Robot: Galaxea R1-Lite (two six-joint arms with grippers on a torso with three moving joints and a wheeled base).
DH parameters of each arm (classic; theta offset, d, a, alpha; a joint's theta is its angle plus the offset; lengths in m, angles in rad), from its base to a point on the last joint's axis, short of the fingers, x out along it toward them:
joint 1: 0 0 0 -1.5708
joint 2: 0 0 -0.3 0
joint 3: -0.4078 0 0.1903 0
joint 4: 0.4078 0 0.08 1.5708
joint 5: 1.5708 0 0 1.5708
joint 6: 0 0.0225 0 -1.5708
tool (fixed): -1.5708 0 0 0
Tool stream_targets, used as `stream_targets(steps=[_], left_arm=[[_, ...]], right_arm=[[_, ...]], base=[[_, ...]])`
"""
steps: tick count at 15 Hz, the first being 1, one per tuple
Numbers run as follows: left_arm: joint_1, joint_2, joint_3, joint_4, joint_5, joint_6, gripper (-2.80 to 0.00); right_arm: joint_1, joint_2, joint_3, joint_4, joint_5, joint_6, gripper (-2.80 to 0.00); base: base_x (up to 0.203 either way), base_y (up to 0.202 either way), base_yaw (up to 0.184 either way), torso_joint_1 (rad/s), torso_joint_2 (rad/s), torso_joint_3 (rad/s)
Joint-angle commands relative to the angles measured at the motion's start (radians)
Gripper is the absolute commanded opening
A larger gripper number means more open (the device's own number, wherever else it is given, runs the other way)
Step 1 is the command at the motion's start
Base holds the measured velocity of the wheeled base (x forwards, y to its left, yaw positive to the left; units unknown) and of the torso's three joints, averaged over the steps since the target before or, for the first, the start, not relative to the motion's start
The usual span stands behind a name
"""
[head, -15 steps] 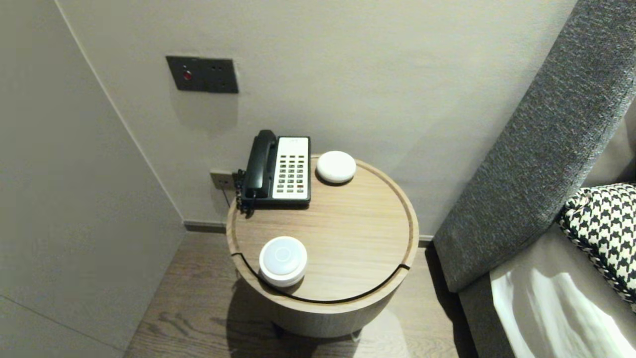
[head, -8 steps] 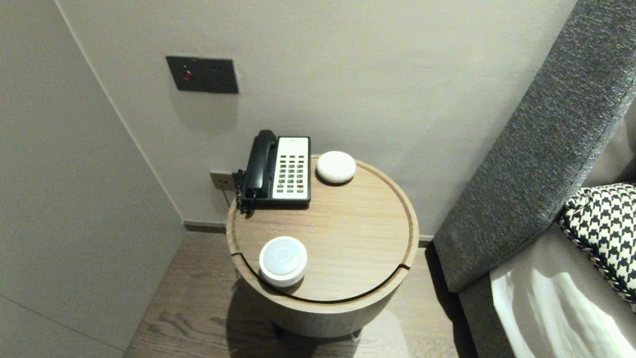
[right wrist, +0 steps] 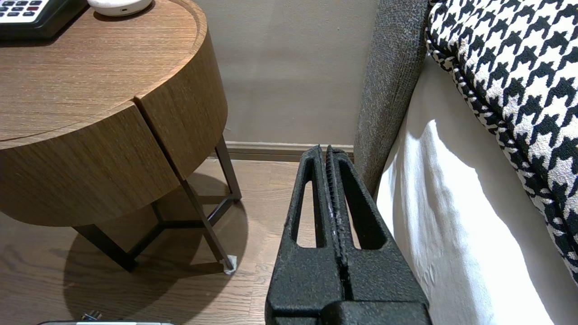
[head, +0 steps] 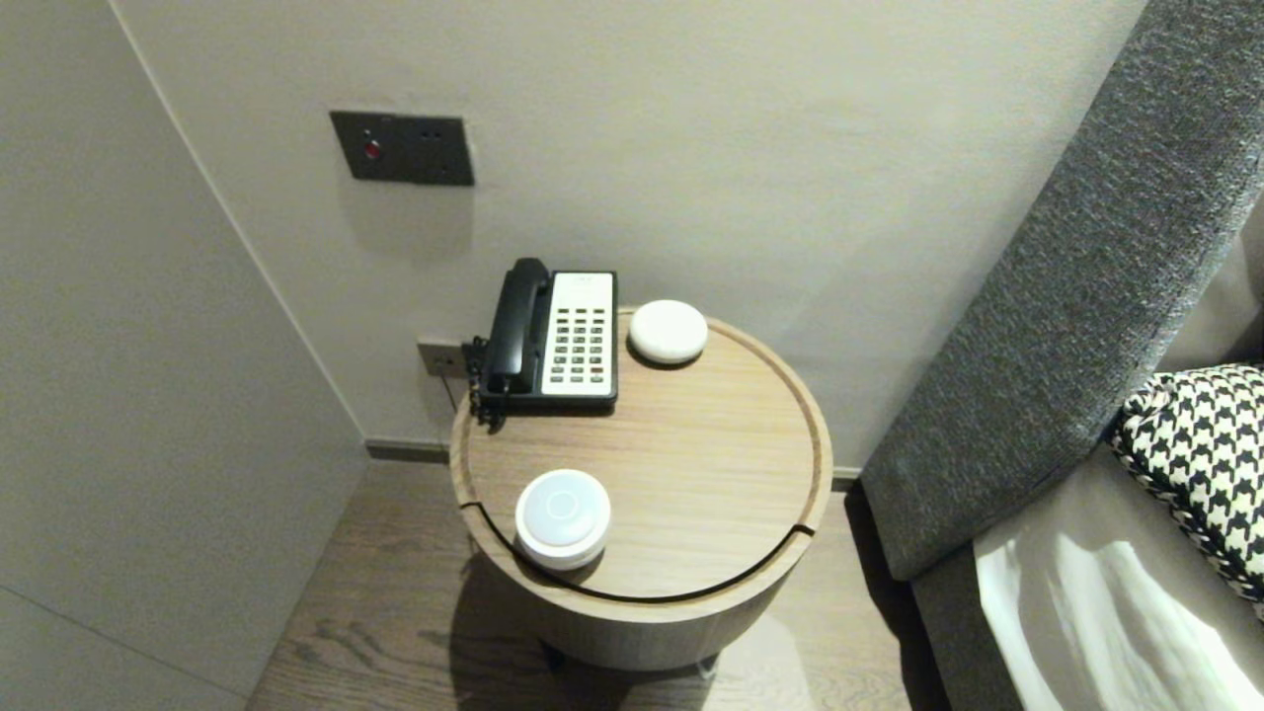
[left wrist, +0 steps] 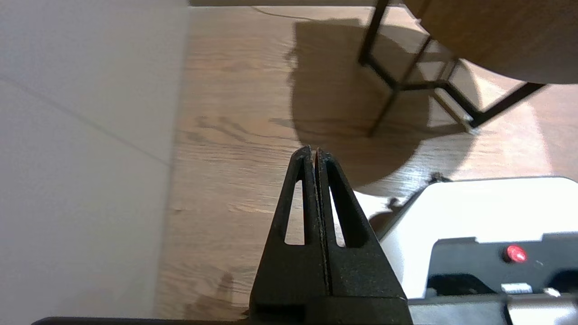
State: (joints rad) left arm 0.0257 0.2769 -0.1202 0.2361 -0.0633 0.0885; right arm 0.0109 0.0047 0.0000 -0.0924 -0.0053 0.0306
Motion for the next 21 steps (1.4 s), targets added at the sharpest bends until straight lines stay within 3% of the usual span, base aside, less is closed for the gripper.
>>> stream_targets(steps=[1,7,9,11,13,16,19,21], left_arm=[[-0.005,-0.083,0.019,-0.002,0.024,0.002,-2.80],[-0.012,-0.270,0.035,-0.015,0.053,-0.008,-2.80],[-0.013,-0.277,0.047,-0.061,0.080,-0.101,-2.80],[-0.013,-0.275,0.062,-0.103,0.087,-0.102,-2.80],[-0.013,-0.275,0.062,-0.101,0.077,-0.020,-2.80],[-0.013,-0.275,0.062,-0.096,0.051,0.001,-2.80],[-0.016,-0.275,0.065,-0.106,0.020,0.104,-2.80],[-0.018,-0.277,0.082,-0.144,0.015,0.092,-2.80]], right_arm=[[0.000,0.000,0.040,-0.001,-0.001,0.000,-2.80],[0.000,0.000,0.040,-0.001,0.001,0.000,-2.80],[0.000,0.000,0.040,-0.001,-0.001,0.000,-2.80],[0.000,0.000,0.040,-0.001,-0.001,0.000,-2.80],[0.001,0.000,0.040,-0.001,0.000,0.000,-2.80],[0.001,0.000,0.040,-0.001,-0.001,0.000,-2.80],[0.001,0.000,0.040,-0.001,-0.001,0.002,-2.80],[0.001,0.000,0.040,-0.001,-0.001,0.000,-2.80]], base=[[0.000,0.000,0.000,0.000,0.00,0.000],[0.000,0.000,0.000,0.000,0.00,0.000],[0.000,0.000,0.000,0.000,0.00,0.000],[0.000,0.000,0.000,0.000,0.00,0.000],[0.000,0.000,0.000,0.000,0.00,0.000],[0.000,0.000,0.000,0.000,0.00,0.000],[0.000,0.000,0.000,0.000,0.00,0.000],[0.000,0.000,0.000,0.000,0.00,0.000]])
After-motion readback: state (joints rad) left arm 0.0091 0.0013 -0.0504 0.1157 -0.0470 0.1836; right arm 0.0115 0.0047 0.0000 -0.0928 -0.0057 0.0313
